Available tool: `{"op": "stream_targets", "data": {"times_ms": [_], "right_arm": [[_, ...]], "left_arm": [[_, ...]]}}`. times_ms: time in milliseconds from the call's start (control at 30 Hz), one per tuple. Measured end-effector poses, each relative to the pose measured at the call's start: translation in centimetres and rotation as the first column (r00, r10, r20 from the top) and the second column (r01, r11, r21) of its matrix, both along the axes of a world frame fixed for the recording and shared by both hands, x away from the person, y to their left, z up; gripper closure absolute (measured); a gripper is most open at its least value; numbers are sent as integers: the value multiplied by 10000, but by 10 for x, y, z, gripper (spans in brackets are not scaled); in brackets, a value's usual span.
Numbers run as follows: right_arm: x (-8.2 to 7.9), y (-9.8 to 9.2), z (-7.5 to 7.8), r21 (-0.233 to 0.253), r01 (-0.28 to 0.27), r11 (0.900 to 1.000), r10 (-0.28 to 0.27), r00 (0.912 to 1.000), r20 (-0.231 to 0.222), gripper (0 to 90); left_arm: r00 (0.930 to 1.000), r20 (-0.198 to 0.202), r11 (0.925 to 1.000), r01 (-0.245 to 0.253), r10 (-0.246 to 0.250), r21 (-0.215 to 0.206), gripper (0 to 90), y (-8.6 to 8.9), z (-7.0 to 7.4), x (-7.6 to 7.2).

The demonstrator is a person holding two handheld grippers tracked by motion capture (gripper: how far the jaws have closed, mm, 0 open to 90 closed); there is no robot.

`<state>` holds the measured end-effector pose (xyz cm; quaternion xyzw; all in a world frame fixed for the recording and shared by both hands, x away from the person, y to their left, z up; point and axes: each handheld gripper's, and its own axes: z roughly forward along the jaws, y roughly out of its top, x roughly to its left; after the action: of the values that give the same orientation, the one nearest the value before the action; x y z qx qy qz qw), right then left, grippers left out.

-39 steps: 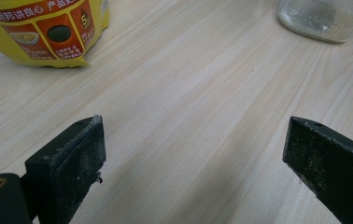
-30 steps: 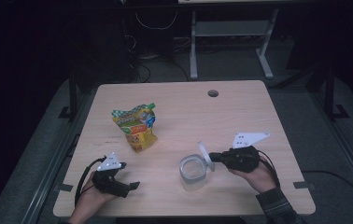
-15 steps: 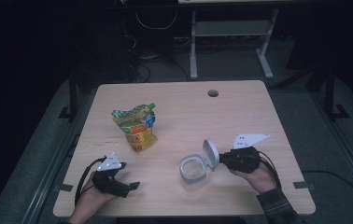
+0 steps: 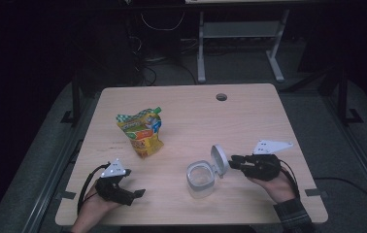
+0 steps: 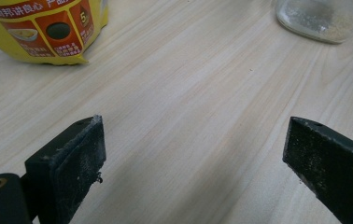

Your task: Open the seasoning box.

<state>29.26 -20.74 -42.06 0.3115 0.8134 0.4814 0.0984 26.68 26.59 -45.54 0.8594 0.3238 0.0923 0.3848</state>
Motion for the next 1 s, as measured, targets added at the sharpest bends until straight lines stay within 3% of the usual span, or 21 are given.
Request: {"op": "stream_targets", "data": {"times_ms": [33, 200, 400, 733, 1000], "right_arm": [[0, 0, 0, 0, 0, 10000, 0, 10000, 0, 641], [-8, -12, -8, -209, 759, 9969, -755, 9970, 195, 441], [-16, -21, -19, -484, 1650, 9851, -1633, 9859, 368, 293], [-35, -32, -29, -698, 2460, 9668, -2424, 9686, 560, 211], [-35, -44, -35, -642, 2793, 9581, -2762, 9597, 525, 166]], "left_arm": [[10000, 0, 10000, 0, 0, 0, 52, 0, 0, 0], [9999, 41, 9999, -106, 106, -118, 52, 1, 0, 0], [9999, 126, 9999, -76, 78, -125, 52, 5, 2, 1], [9992, 270, 9991, -288, 296, -300, 52, 8, 8, 1], [9980, 488, 9986, -393, 409, -349, 53, 14, 18, 8]]}}
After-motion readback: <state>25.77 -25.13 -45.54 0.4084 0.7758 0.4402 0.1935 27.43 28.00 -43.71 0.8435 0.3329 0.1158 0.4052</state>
